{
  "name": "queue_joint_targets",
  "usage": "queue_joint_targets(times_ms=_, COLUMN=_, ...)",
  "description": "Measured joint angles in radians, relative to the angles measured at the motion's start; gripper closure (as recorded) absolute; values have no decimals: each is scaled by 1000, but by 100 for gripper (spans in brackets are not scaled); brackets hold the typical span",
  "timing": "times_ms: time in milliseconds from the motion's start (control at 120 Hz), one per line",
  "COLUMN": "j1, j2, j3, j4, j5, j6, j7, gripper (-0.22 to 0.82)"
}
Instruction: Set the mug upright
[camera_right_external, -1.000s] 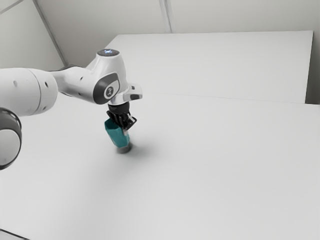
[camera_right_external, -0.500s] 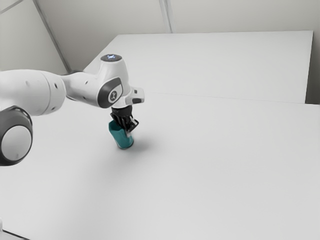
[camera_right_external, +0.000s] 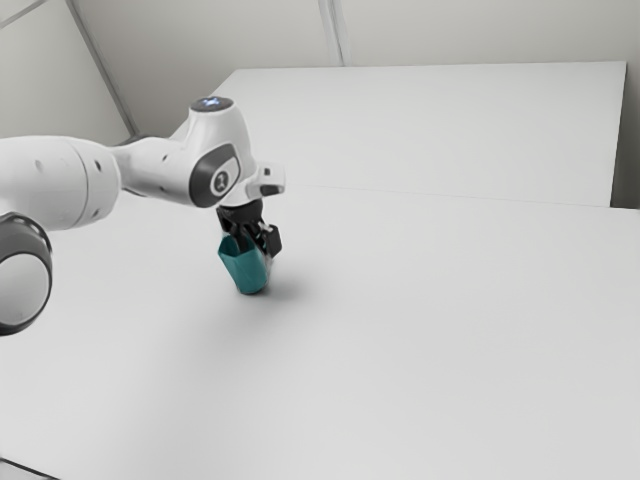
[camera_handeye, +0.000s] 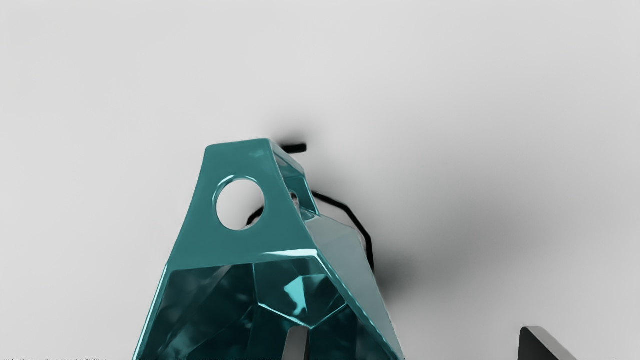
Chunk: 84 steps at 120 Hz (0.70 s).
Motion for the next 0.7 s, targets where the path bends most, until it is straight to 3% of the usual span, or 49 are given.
queue_joint_targets(times_ms=167, j1=-12, j2=-70, j3=3, j4=-4, j5=-1, j6=-17, j7=14, gripper=8)
queue_joint_targets(times_ms=292, j1=-48, j2=-124, j3=49, j4=12, j5=2, j6=-66, j7=8, gripper=4)
queue_joint_targets(times_ms=475, j1=-57, j2=-190, j3=102, j4=97, j5=22, j6=-198, j7=-7, gripper=2)
queue_joint_targets(times_ms=700, j1=-35, j2=-233, j3=107, j4=229, j5=64, j6=-368, j7=-32, gripper=1)
